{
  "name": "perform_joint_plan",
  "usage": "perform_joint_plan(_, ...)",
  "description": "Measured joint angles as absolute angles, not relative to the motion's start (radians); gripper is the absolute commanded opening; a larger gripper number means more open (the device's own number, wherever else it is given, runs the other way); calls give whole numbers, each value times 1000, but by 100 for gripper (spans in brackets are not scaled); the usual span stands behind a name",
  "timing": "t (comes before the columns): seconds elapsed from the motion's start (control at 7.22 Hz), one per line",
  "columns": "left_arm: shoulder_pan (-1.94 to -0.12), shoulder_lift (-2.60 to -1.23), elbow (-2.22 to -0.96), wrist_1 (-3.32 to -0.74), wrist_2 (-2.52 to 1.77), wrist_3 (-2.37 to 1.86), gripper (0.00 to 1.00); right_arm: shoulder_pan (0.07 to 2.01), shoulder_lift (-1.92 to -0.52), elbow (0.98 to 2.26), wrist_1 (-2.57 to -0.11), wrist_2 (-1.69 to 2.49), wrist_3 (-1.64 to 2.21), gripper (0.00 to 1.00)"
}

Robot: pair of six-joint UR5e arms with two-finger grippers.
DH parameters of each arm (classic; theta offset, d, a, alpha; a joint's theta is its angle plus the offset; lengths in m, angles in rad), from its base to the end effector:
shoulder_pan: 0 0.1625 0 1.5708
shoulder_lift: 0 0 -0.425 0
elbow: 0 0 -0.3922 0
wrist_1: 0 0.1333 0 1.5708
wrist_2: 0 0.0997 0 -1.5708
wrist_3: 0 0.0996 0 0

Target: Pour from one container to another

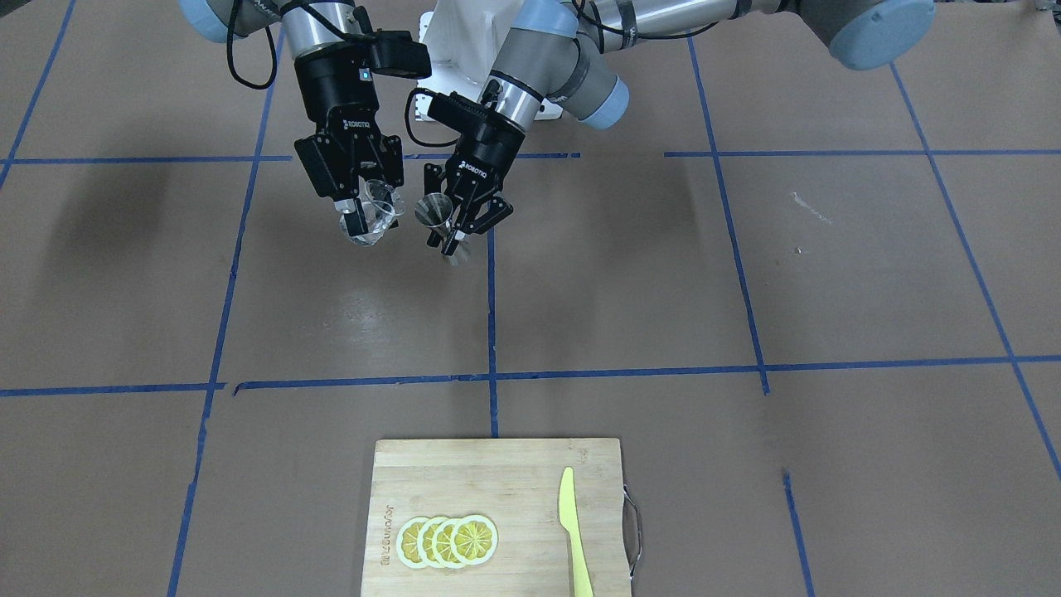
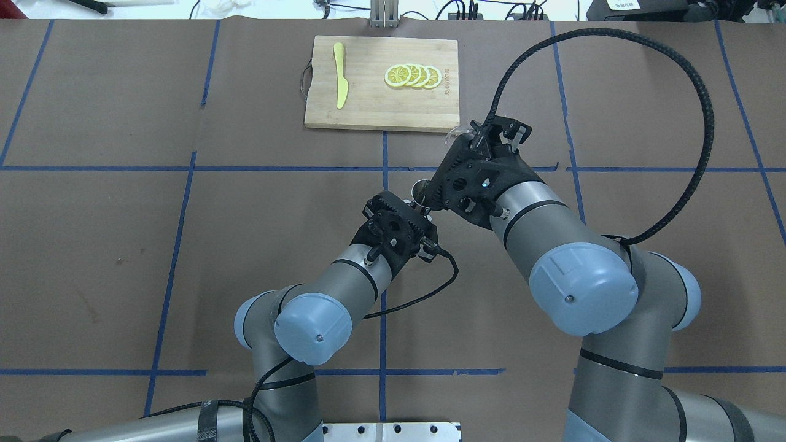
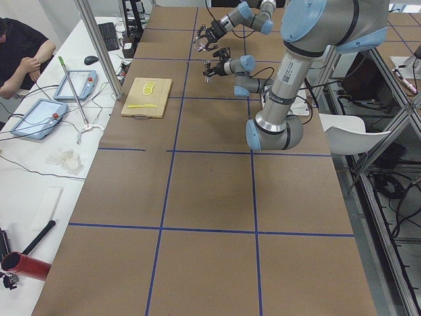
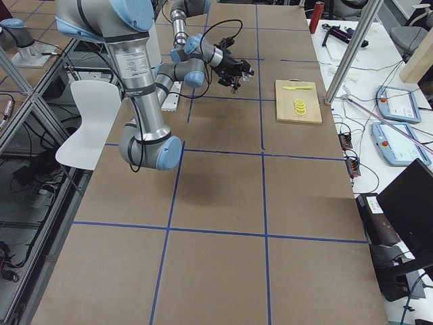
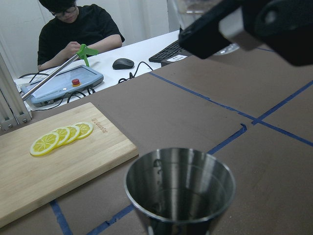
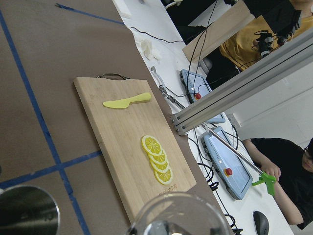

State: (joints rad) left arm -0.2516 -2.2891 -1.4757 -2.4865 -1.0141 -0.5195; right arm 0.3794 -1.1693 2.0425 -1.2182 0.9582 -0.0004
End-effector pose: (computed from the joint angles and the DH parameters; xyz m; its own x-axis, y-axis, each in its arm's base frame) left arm 0.6180 -0.3508 0.1566 0.6428 0.5957 -0.4816 0.3321 0.3498 0.8760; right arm -0.4203 -0.3727 0.1869 0.8055 -0.5596 -0.1948 0.3145 0.1250 0.9410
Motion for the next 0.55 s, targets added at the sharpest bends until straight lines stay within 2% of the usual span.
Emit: perform_joint_plan(0.55,-252,-2290,-1472,-2486,-1015,-519,0,372,-1145,2045,-1241,954,-55,0)
